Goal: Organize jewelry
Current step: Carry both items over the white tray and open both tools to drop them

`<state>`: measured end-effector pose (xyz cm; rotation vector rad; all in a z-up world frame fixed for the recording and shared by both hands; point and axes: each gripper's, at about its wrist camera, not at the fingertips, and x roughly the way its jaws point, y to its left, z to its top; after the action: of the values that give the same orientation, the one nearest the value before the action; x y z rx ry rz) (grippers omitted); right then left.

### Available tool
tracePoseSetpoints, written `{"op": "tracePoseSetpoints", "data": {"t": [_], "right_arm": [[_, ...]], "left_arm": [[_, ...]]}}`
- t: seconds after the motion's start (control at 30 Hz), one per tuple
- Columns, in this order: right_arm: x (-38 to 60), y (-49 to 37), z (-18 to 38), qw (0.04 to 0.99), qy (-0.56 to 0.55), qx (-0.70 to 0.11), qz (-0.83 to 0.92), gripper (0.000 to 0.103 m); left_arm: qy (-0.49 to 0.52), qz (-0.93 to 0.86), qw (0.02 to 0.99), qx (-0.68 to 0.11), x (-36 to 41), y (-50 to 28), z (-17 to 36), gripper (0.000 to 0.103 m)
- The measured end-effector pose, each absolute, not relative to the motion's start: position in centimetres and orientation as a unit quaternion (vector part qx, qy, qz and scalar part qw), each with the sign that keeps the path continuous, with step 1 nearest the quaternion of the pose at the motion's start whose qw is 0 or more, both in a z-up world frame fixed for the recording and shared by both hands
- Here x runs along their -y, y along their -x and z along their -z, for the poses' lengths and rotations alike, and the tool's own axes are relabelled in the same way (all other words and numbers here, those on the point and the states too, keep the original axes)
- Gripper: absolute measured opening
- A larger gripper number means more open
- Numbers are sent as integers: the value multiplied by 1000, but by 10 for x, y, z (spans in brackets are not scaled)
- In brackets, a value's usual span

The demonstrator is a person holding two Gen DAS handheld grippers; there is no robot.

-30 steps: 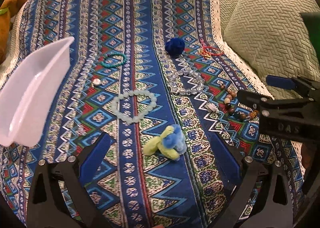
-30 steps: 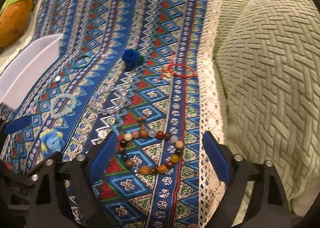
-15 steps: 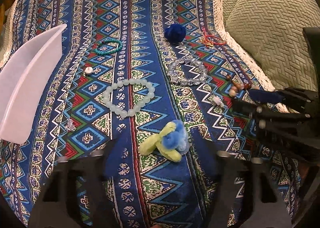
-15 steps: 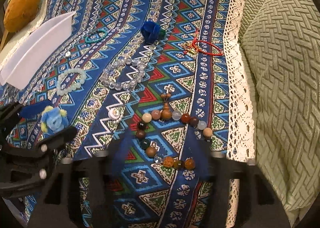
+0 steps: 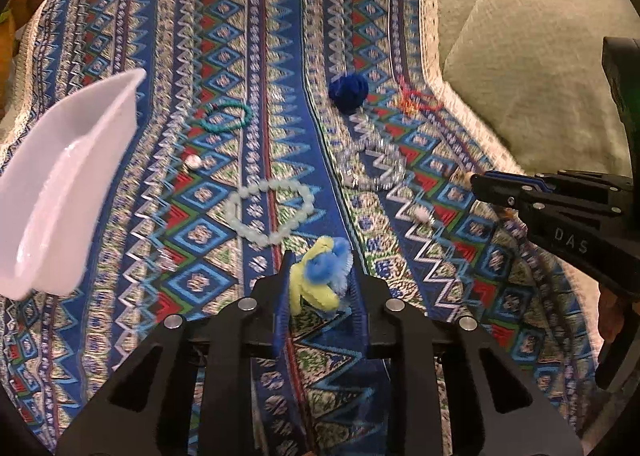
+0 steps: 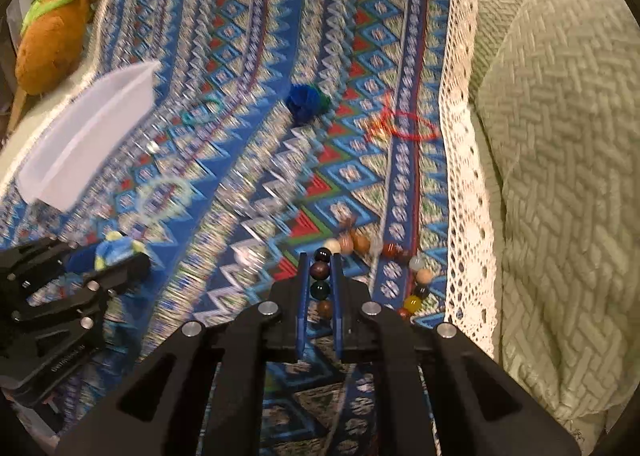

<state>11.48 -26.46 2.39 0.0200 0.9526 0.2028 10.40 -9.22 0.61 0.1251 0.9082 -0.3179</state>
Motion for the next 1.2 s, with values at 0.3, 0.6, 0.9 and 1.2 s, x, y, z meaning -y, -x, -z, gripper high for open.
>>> {"op": "tracePoseSetpoints", "data": {"t": [0.3, 0.6, 0.9, 1.2], "right_arm": [[165, -147, -115, 899, 19, -386, -208, 11], [45, -197, -135, 881, 37, -367, -295, 11], [-17, -226, -116, 861, 53, -387, -326, 11], [-1, -227, -131, 867, 43, -381, -319, 53]], "left_arm": [[-30, 107, 911, -398, 18, -107, -87, 27], [-31, 21, 911, -410, -75, -140, -92, 27], [-15, -2, 898, -439, -108, -152, -72, 34], [-6, -1, 903, -429, -114, -148, -75, 81]]}}
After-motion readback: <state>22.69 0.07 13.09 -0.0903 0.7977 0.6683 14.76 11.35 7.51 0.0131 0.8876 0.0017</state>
